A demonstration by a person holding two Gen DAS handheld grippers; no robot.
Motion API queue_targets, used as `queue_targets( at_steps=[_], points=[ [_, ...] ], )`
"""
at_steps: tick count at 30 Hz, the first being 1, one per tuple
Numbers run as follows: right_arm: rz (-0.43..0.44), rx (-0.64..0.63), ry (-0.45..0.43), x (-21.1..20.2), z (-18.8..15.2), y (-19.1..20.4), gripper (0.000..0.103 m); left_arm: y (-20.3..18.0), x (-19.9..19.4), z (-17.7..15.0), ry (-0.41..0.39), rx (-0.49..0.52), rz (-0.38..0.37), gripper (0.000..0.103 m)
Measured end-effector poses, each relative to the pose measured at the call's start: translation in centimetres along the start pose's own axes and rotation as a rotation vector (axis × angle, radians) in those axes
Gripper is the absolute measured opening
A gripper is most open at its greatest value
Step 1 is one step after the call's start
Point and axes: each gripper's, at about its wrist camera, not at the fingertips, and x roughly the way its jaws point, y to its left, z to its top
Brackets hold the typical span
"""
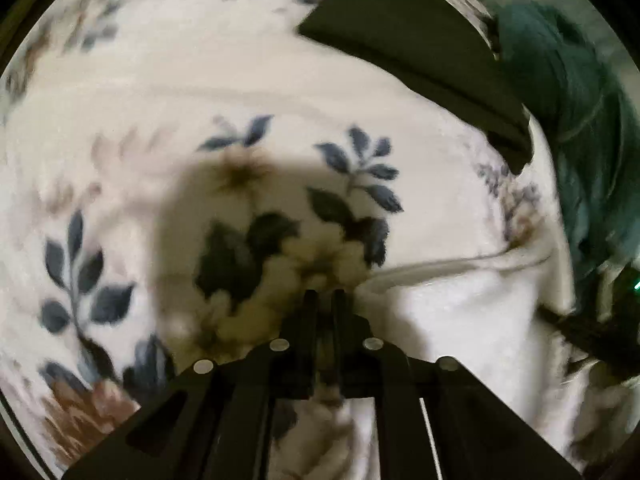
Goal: Fold small clothes
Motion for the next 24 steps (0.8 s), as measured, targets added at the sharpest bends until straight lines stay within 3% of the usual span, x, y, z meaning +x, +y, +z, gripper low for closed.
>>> queue_targets(
  at_steps=[1,2,3,4,5,7,12,16,18,20,21,22,23,24],
  points=[
    [0.011,-0.004,0.011,-0.5,-0.3,0.1,0.026,0.6,-0.8,-0.2,0.005,-0.022,-0.028,0.011],
    [0.021,-0.006,0.017,-1.0,-0.9,0.1,0.035,1.1,-2.1,-0.7,-0.004,-0.027,-0.06,0.023],
    [0.038,-0.006,0.019,-2.1,-1.9,-0.1,0.052,1.4,-3.6,-1.6,-0.016,-0.018,-0.085,0.032],
    [0.051,-0.01,0.018,-3.1,-2.9,-0.3,0.059,1.6,-4.8,-2.4,-0.023,-0.009,-0.107,0.05],
    [0.063,-0.018,0.025,-4.2,-4.4,-0.5,0.059,2.0,-6.9,-4.4,-0.027,0.001,-0.139,0.058],
    [0.072,-0.019,0.05,-5.7,-7.6,-0.8,0.059,2.6,-9.0,-7.4,0.0,0.014,-0.146,0.058],
    [0.08,0.023,0.159,-8.3,-18.3,-3.4,0.059,4.4,-12.8,-19.5,0.14,0.016,-0.082,0.058],
    [0.056,0.089,0.272,-7.1,-27.7,-5.9,0.059,5.3,-11.1,-28.0,0.278,-0.072,-0.052,0.058],
    [0.055,0.113,0.332,-5.3,-32.4,-7.0,0.059,5.8,-9.9,-32.1,0.313,-0.102,-0.032,0.058],
    [0.053,0.121,0.367,-3.3,-35.9,-7.7,0.059,5.7,-9.0,-34.1,0.319,-0.093,0.017,0.056],
    [0.039,0.119,0.386,-2.1,-38.2,-8.1,0.059,5.5,-8.8,-34.8,0.299,-0.077,0.037,0.049],
    [0.036,0.114,0.392,-1.5,-39.8,-8.3,0.059,5.4,-9.0,-35.4,0.269,-0.065,0.062,0.017],
    [0.038,0.117,0.39,-0.9,-41.2,-8.5,0.059,5.2,-9.2,-35.8,0.246,-0.063,0.063,0.013],
    [0.049,0.128,0.373,-0.6,-42.5,-8.8,0.049,5.0,-10.0,-36.1,0.21,-0.062,0.064,0.013]
  ],
)
